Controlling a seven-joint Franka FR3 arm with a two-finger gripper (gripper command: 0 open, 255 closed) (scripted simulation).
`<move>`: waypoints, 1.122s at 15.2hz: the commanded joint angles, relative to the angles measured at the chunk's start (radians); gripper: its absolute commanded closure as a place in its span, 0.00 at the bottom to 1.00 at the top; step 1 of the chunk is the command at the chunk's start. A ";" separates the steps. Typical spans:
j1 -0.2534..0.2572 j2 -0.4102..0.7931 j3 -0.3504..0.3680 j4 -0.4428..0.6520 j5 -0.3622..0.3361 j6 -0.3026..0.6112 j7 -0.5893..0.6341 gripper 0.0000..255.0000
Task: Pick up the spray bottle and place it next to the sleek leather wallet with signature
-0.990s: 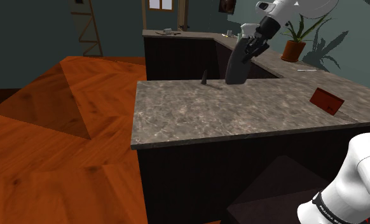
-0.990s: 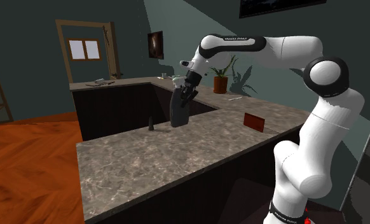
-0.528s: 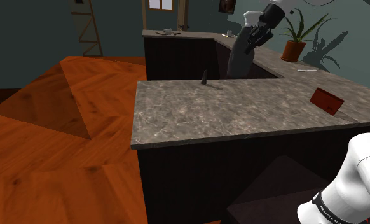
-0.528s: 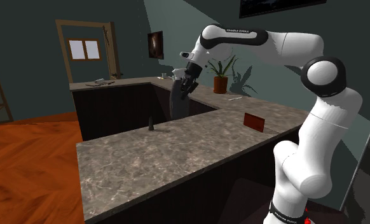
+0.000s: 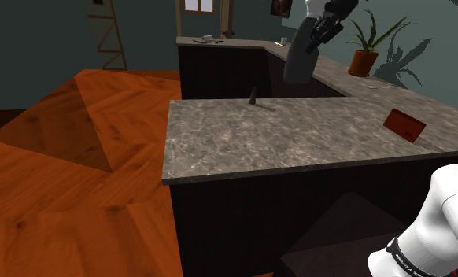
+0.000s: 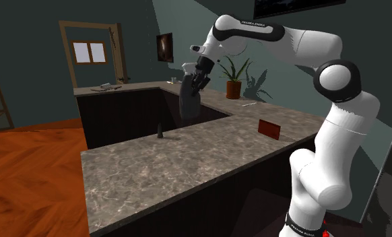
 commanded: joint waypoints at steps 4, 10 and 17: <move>0.006 0.035 -0.016 0.103 0.018 -0.073 0.017 1.00; 0.009 0.094 -0.046 0.243 0.056 -0.167 0.031 1.00; -0.040 -0.056 -0.059 0.095 -0.031 -0.171 -0.040 1.00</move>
